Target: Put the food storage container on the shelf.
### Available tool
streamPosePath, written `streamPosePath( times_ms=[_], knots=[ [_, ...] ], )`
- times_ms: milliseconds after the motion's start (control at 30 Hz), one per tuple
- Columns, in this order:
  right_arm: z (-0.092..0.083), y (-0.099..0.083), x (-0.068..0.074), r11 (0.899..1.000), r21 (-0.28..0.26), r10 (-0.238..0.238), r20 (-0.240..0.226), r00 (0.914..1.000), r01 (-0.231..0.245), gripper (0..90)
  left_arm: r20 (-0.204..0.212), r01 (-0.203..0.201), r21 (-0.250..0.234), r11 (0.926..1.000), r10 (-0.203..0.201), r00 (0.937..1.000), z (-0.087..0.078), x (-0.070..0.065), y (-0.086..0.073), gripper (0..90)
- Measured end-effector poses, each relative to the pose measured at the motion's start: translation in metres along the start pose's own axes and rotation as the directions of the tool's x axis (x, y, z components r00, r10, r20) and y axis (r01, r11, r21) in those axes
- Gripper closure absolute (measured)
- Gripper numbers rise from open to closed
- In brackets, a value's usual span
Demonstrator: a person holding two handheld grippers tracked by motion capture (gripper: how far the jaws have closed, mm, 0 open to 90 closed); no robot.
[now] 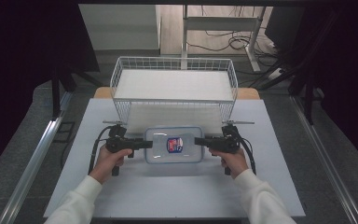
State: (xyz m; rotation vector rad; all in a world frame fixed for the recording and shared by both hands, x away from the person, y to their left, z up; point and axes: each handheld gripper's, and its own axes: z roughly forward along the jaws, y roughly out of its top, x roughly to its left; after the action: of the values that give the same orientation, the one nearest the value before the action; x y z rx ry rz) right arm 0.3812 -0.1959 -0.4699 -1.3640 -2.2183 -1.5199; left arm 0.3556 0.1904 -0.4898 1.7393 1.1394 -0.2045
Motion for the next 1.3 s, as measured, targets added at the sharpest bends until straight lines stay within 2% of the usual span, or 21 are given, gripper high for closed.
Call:
streamPosePath(
  times_ms=[67,233,433,500,600,667,800,933,1000,1100,1167,1200,1300],
  knots=[
    [0.007,0.01,-0.005,1.0,-0.006,-0.008,0.013,0.9999,0.008,47.3,0.002,0.007,-0.001,1.0,-0.007,1.0,0.004,0.009,0.006,50.9],
    [0.017,0.02,-0.013,1.0,-0.018,0.0,0.02,0.9998,0.001,47.2,-0.005,0.008,-0.013,0.9999,-0.008,1.0,0.009,0.021,0.015,50.4],
    [0.025,0.022,-0.023,0.999,-0.041,0.029,0.015,0.9995,-0.028,47.0,-0.006,0.015,-0.02,0.9997,-0.016,0.9999,0.013,0.027,0.02,50.4],
    [0.027,0.023,-0.027,0.998,-0.059,0.032,0.017,0.9993,-0.031,46.9,-0.008,0.03,-0.03,0.9991,-0.03,0.9995,0.018,0.03,0.022,50.5],
    [0.029,0.024,-0.032,0.997,-0.073,0.04,0.021,0.999,-0.038,46.8,-0.01,0.032,-0.043,0.9986,-0.032,0.9994,0.02,0.032,0.025,50.8],
    [0.03,0.025,-0.034,0.996,-0.076,0.046,0.023,0.9987,-0.044,46.6,-0.017,0.027,-0.036,0.999,-0.027,0.9995,0.021,0.034,0.026,50.7],
    [0.033,0.027,-0.037,0.995,-0.077,0.06,0.028,0.9978,-0.058,46.2,-0.004,0.039,-0.04,0.9984,-0.039,0.9992,0.023,0.038,0.028,50.9],
    [0.036,0.026,-0.036,0.995,-0.086,0.061,0.053,0.9967,-0.056,43.9,-0.002,0.06,-0.051,0.9969,-0.06,0.9982,0.025,0.04,0.028,50.3],
    [0.04,0.025,-0.033,0.994,-0.093,0.066,0.092,0.9936,-0.057,41.4,-0.006,0.076,-0.066,0.9949,-0.076,0.9971,0.027,0.041,0.028,49.7],
    [0.041,0.025,-0.032,0.993,-0.099,0.075,0.106,0.9915,-0.064,40.7,-0.002,0.081,-0.068,0.9944,-0.081,0.9967,0.028,0.042,0.028,49.5],
    [0.044,0.025,-0.029,0.993,-0.107,0.066,0.139,0.9881,-0.052,39.1,-0.006,0.083,-0.067,0.9943,-0.083,0.9965,0.028,0.042,0.027,48.4],
    [0.044,0.025,-0.029,0.993,-0.107,0.066,0.139,0.9881,-0.052,39.1,-0.01,0.082,-0.065,0.9945,-0.083,0.9965,0.029,0.042,0.027,48.4],
    [0.046,0.024,-0.03,0.991,-0.112,0.094,0.157,0.9832,-0.076,37.8,-0.028,0.084,-0.055,0.9949,-0.086,0.9959,0.031,0.043,0.027,46.0]
  ],
)
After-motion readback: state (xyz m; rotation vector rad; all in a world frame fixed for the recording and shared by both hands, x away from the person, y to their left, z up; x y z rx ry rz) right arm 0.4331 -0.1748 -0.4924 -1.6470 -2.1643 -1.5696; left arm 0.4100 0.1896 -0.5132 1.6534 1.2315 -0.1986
